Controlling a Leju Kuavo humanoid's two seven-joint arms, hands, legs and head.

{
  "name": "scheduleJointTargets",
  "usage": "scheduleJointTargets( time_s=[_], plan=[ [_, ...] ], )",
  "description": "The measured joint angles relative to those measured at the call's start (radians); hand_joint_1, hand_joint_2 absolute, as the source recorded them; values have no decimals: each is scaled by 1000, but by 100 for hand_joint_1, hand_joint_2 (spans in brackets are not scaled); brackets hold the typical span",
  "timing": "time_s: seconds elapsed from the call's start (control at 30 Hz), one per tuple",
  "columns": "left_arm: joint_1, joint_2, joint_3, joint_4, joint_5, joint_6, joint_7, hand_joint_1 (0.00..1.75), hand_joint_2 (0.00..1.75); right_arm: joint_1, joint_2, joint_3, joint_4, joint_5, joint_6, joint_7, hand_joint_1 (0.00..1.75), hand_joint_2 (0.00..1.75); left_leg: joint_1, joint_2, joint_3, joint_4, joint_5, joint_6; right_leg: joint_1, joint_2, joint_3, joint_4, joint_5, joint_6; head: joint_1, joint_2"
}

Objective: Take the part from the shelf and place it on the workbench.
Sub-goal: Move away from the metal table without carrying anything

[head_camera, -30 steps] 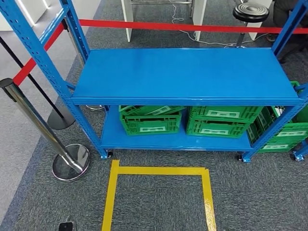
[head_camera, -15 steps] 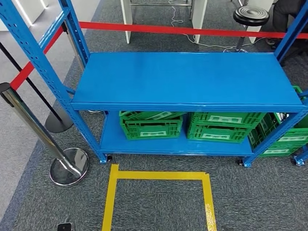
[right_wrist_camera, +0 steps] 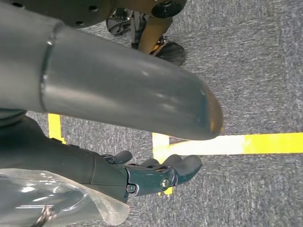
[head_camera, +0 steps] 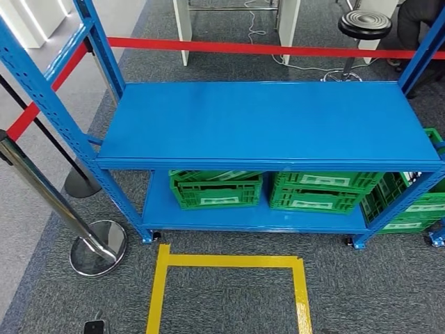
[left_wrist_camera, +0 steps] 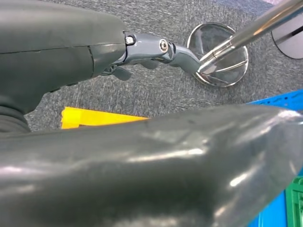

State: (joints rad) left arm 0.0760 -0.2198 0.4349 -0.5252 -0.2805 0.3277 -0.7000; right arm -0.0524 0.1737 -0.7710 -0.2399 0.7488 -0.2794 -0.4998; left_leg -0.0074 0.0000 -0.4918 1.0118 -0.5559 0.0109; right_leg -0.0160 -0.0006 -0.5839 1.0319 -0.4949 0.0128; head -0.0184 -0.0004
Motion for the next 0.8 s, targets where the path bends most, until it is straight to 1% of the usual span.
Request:
scheduleJointTargets(
  time_s=[0.03, 0.07, 0.13, 0.17, 0.2, 0.23, 0.27, 0.3, 0.33, 0.37, 0.4, 0.43, 0.5, 0.53, 0.57, 0.6, 0.63, 0.67, 0.7, 0.73, 0.77, 0.8],
  plan=[
    [0, 0, 0, 0, -1, 0, 0, 0, 0, 1, 0, 0, 0, 2, -3, 2, 0, 0, 1, 0, -10, 25, -15, -5, -1, -1, 4, -2, -3, -6, -1, 0],
    [0, 0, 1, 1, -4, 0, 0, 0, 0, 0, 0, 0, 0, 4, -5, 4, 0, 0, 3, 0, -31, 71, -38, -10, -2, -1, 9, -3, -6, -12, -3, 0],
    [0, -1, 4, 2, -10, 0, 0, 0, 0, 0, 0, 0, 0, 10, -7, 8, 0, 0, 4, 0, -107, 209, -87, -16, -1, -2, 18, -3, -14, -19, -5, 0],
    [2, -1, 7, 2, -12, -1, 0, 0, 0, 1, 0, 0, 0, 12, -8, 10, 0, 0, 5, 0, -142, 264, -97, -17, 0, -2, 23, -3, -19, -21, -5, 0],
    [3, -1, 10, 3, -14, -1, 0, 0, 0, 3, 0, 0, 0, 14, -8, 12, 0, 0, 5, 0, -164, 289, -89, -16, 2, -1, 30, -3, -25, -21, -5, 0],
    [5, -2, 13, 3, -15, -1, 0, 0, 0, 4, 0, 0, 0, 16, -9, 14, 0, 0, 5, 0, -169, 277, -61, -13, 3, 1, 38, -3, -30, -21, -5, 0],
    [5, -2, 16, 4, -16, -1, 0, 0, 0, 5, 0, 0, 0, 17, -9, 16, 0, 0, 4, 0, -158, 229, -17, -8, 4, 2, 47, -3, -36, -21, -5, 0],
    [6, -2, 19, 4, -17, -1, 0, 0, 0, 5, 0, 0, 1, 18, -9, 17, 0, 0, 3, 0, -139, 165, 29, -1, 5, 3, 55, -4, -41, -20, -5, 0],
    [5, -2, 20, 4, -19, -2, 0, 0, 0, 5, 0, 0, 1, 19, -9, 19, 0, 0, 0, 0, -117, 105, 60, 6, 7, 3, 62, -4, -48, -16, -4, 0],
    [3, -2, 22, 4, -21, -2, 0, 0, 0, 4, 1, 0, 2, 19, -9, 20, 0, 0, -3, 0, -101, 61, 74, 12, 8, 3, 64, -4, -54, -12, -3, 0],
    [2, -2, 24, 4, -22, -2, 0, 0, 0, 4, 1, 0, 3, 20, -10, 22, 0, 0, -7, 0, -91, 39, 74, 16, 8, 3, 64, -6, -58, -6, -2, 0],
    [1, -3, 25, 4, -24, -2, 0, 0, 0, 3, 2, 0, 4, 21, -10, 23, 0, 0, -10, 0, -86, 32, 66, 20, 7, 2, 65, -9, -62, 1, -1, 0],
    [1, -3, 27, 4, -25, -2, 0, 0, 0, 2, 2, 0, 4, 25, -10, 28, 0, 0, -9, -2, -74, 14, 66, 28, 5, 0, 71, -11, -67, 12, 0, 0],
    [1, -3, 29, 4, -26, -2, 0, 0, 0, 1, 2, 0, 4, 28, -11, 31, 0, 0, -6, -2, -66, 5, 67, 33, 4, 0, 67, 2, -76, 16, 1, 0],
    [1, -4, 31, 4, -27, -2, 0, 0, 0, 2, 2, 1, 4, 32, -13, 35, 0, 0, -3, -3, -58, -4, 68, 37, 4, 0, 50, 38, -94, 20, 3, 0],
    [0, -5, 33, 4, -29, -2, 0, 0, 0, 3, 2, 1, 4, 34, -15, 38, 0, 0, -3, -2, -52, -8, 66, 41, 3, 1, 18, 93, -119, 23, 4, 0],
    [0, -6, 36, 4, -31, -3, 0, 0, 0, 4, 2, 1, 4, 37, -18, 42, 0, 0, -2, -2, -49, -9, 63, 44, 3, 1, -24, 161, -146, 27, 5, 0],
    [0, -7, 38, 5, -32, -3, 0, 0, 0, 7, 2, 1, 4, 39, -19, 46, 0, 0, -2, -2, -45, -8, 58, 45, 3, 1, -67, 224, -164, 30, 5, 0],
    [1, -8, 40, 5, -33, -3, 0, 0, 0, 10, 2, 1, 5, 40, -21, 48, 0, 0, -2, -2, -40, -8, 53, 45, 3, 1, -97, 261, -163, 32, 6, 0],
    [2, -8, 42, 5, -33, -3, 0, 0, 0, 13, 2, 1, 5, 41, -23, 49, 0, 0, -2, -2, -32, -8, 47, 45, 2, 0, -111, 263, -142, 34, 6, 0],
    [4, -8, 44, 5, -33, -3, 0, 0, 0, 15, 2, 1, 5, 41, -24, 49, 0, 0, -1, -3, -22, -8, 39, 43, 2, 0, -104, 225, -101, 35, 7, 0],
    [5, -8, 46, 5, -33, -4, 0, 0, 0, 16, 2, 1, 5, 42, -25, 48, 0, 0, 0, -3, -11, -8, 31, 40, 1, -1, -81, 158, -51, 36, 7, 0]
  ],
)
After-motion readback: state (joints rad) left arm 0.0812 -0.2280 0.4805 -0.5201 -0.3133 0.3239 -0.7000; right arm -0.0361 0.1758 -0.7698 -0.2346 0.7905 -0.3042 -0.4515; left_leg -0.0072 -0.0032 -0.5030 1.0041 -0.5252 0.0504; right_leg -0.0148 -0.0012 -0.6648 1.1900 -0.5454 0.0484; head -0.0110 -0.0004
